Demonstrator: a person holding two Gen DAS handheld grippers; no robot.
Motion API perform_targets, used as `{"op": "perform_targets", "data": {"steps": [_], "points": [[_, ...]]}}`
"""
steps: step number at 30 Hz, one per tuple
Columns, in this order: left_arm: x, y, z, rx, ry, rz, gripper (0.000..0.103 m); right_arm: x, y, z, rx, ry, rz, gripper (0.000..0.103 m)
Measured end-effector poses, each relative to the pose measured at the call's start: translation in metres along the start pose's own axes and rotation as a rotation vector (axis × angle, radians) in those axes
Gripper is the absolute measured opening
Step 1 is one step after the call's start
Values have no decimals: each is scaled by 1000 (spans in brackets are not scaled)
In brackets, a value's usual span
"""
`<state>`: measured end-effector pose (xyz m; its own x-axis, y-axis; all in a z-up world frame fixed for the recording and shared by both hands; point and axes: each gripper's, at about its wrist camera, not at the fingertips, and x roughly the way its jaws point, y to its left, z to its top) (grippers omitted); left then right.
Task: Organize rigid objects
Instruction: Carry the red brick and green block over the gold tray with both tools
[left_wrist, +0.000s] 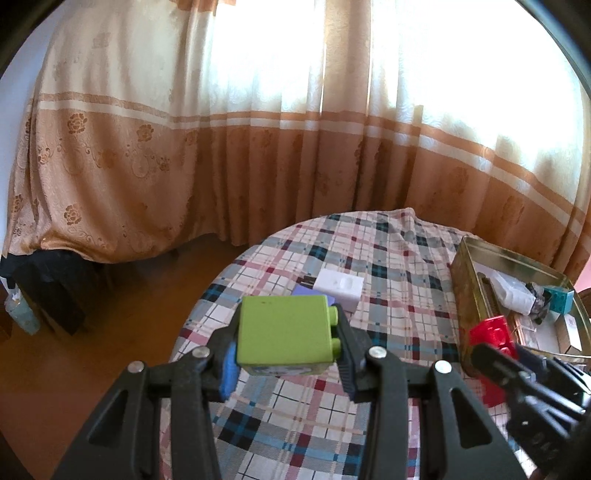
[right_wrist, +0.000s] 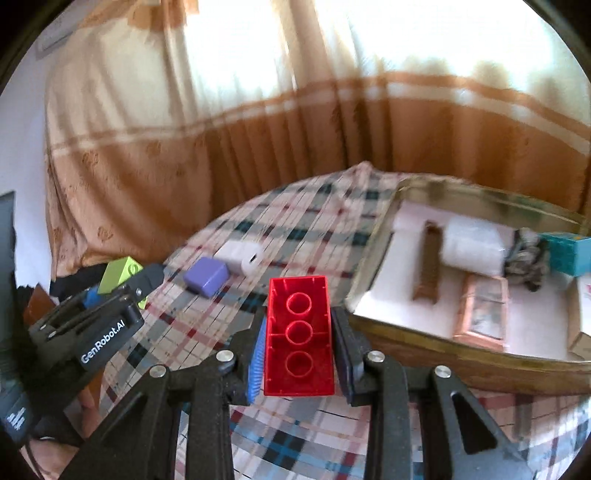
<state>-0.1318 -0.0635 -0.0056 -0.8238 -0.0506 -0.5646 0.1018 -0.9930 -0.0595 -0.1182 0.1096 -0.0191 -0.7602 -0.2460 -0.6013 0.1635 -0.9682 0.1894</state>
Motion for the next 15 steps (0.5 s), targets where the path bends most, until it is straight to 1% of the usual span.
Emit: {"op": "perform_targets", "data": {"steps": [3,8,15], "points": [[-2,-1,0,-8,0,0,42,-9,-6,-1,17,-18,-1,35],[-6,-5,-3,-18,12,-31,42,-21,-6,-3,12,-34,-6,35],[-11,-19,-7,-8,34,-71,42,-32,-9,1,0,-45,-67,35]]}}
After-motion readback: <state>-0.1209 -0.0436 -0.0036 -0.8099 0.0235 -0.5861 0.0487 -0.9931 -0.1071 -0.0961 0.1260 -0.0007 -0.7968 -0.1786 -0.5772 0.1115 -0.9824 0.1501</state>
